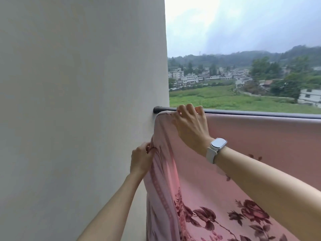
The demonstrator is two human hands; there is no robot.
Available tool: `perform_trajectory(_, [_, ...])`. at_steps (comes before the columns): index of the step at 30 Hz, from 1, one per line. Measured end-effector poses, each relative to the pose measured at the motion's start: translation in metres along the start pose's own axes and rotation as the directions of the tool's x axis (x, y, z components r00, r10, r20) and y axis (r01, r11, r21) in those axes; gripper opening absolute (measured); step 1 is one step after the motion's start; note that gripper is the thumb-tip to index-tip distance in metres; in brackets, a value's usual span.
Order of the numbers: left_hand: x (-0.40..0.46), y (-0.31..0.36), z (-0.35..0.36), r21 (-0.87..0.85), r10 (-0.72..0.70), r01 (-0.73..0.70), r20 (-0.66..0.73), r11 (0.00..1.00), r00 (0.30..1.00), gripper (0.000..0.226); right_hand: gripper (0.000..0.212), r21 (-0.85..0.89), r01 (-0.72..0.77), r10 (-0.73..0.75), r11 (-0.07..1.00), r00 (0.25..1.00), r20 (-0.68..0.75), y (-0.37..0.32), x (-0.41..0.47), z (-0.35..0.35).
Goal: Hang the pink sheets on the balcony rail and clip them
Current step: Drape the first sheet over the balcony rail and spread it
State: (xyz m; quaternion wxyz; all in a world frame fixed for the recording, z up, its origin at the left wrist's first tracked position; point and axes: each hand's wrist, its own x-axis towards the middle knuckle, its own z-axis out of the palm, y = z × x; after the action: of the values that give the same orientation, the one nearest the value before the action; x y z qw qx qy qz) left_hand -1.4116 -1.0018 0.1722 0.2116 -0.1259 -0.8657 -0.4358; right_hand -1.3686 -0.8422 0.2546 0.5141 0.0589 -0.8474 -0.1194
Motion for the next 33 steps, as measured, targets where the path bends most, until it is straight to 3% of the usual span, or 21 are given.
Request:
perform_trajectory(6, [0.034, -0.014, -0.037, -0.285, 0.033, -0.064, -0.113, 0.956, 0.993, 0.020, 0.015, 0.161, -0.105, 0.097, 0.981, 0.994, 0.056, -0.003, 0.018, -0.007])
perform_trajectory(9, [0.053, 0.002, -0.045, -0.320, 0.048, -0.096, -0.155, 0.943, 0.987, 0.022, 0.006, 0.180, -0.248, 0.230, 0.952, 0.966, 0.116, 0.003, 0.025, -0.016])
perform_trajectory(14, [0.085, 0.044, -0.054, -0.370, 0.074, -0.163, -0.244, 0.915, 0.967, 0.025, 0.008, 0.158, -0.356, 0.344, 0.921, 0.934, 0.098, 0.029, 0.033, -0.036])
perform_trajectory(16, [0.096, 0.073, -0.062, -0.395, 0.107, -0.228, -0.305, 0.890, 0.946, 0.026, 0.007, 0.197, -0.455, 0.456, 0.869, 0.889, 0.041, 0.054, 0.035, -0.053])
perform_trajectory(19, [0.100, 0.134, -0.070, -0.425, 0.208, -0.345, -0.337, 0.837, 0.918, 0.026, 0.007, 0.260, -0.611, 0.647, 0.748, 0.758, -0.082, 0.108, 0.029, -0.094])
perform_trajectory(23, [0.067, 0.203, -0.044, -0.408, 0.391, -0.451, -0.226, 0.794, 0.892, 0.027, 0.013, 0.195, -0.681, 0.707, 0.706, 0.693, -0.139, 0.169, -0.005, -0.151])
perform_trajectory(25, [0.041, 0.224, -0.023, -0.417, 0.417, -0.407, -0.072, 0.812, 0.906, 0.041, 0.014, 0.145, -0.700, 0.715, 0.699, 0.680, -0.162, 0.192, -0.028, -0.171])
perform_trajectory(28, [0.008, 0.254, 0.015, -0.353, 0.495, -0.419, 0.162, 0.837, 0.854, 0.066, 0.014, 0.060, -0.768, 0.762, 0.637, 0.617, -0.195, 0.236, -0.068, -0.202])
perform_trajectory(30, [-0.005, 0.276, 0.041, -0.306, 0.539, -0.470, 0.204, 0.828, 0.817, 0.050, 0.018, 0.014, -0.814, 0.799, 0.580, 0.566, -0.202, 0.266, -0.091, -0.224])
perform_trajectory(33, [-0.017, 0.301, 0.071, -0.259, 0.546, -0.498, 0.164, 0.827, 0.821, 0.027, 0.020, 0.000, -0.850, 0.835, 0.527, 0.518, -0.186, 0.298, -0.117, -0.247])
